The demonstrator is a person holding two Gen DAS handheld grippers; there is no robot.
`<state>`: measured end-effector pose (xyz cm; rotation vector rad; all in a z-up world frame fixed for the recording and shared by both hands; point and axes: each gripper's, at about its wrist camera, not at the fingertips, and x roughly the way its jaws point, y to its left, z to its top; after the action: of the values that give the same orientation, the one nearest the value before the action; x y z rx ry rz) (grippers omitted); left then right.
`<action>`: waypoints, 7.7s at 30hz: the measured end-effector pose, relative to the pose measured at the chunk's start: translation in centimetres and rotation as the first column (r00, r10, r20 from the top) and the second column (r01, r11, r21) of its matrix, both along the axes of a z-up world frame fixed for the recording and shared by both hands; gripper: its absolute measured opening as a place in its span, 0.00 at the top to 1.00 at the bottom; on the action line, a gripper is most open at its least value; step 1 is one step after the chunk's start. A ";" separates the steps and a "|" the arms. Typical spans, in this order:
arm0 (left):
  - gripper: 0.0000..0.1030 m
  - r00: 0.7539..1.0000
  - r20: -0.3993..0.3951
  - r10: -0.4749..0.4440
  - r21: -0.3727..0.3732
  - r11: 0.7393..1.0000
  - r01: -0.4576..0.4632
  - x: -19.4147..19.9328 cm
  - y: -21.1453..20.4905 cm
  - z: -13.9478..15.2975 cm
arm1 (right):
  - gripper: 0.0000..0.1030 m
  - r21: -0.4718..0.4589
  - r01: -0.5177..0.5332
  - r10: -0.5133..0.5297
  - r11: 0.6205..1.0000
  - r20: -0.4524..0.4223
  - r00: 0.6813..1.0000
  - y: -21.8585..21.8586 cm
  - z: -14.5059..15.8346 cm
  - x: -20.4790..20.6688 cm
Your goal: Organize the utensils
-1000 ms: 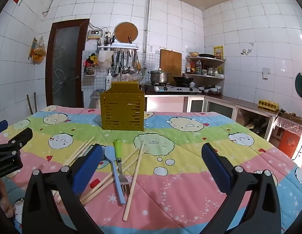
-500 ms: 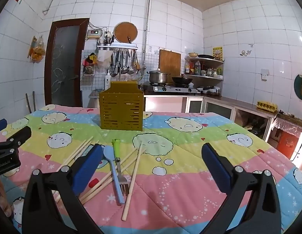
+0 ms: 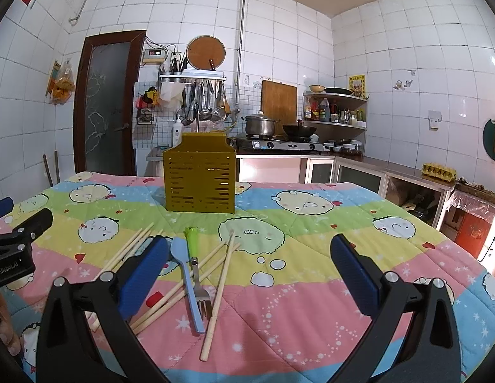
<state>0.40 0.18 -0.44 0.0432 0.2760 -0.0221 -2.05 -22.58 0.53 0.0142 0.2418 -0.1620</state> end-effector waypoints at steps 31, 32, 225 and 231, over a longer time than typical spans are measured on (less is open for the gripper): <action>0.05 1.000 0.001 -0.001 0.000 1.000 0.001 0.1 0.0 0.0 | 0.04 0.026 0.003 -0.003 1.000 0.009 1.000 -0.6 0.1 -0.2; 0.05 1.000 0.001 -0.001 0.000 1.000 0.001 0.1 0.0 0.0 | 0.04 0.026 0.003 -0.003 1.000 0.009 1.000 -0.6 0.1 -0.2; 0.96 0.773 -0.614 -0.158 -0.106 0.987 0.118 19.0 -4.7 -4.1 | 0.94 0.185 0.042 0.070 0.982 -0.560 0.826 -1.9 -4.6 17.9; 0.96 0.828 -0.536 -0.163 -0.128 0.986 0.111 17.6 -3.9 -1.7 | 0.94 0.205 0.038 0.069 0.978 -0.492 0.868 -2.4 -3.0 16.9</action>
<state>17.95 -3.67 -2.10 -0.0369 0.8476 -0.1938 14.83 -24.94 -2.49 0.1821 0.7778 -0.1208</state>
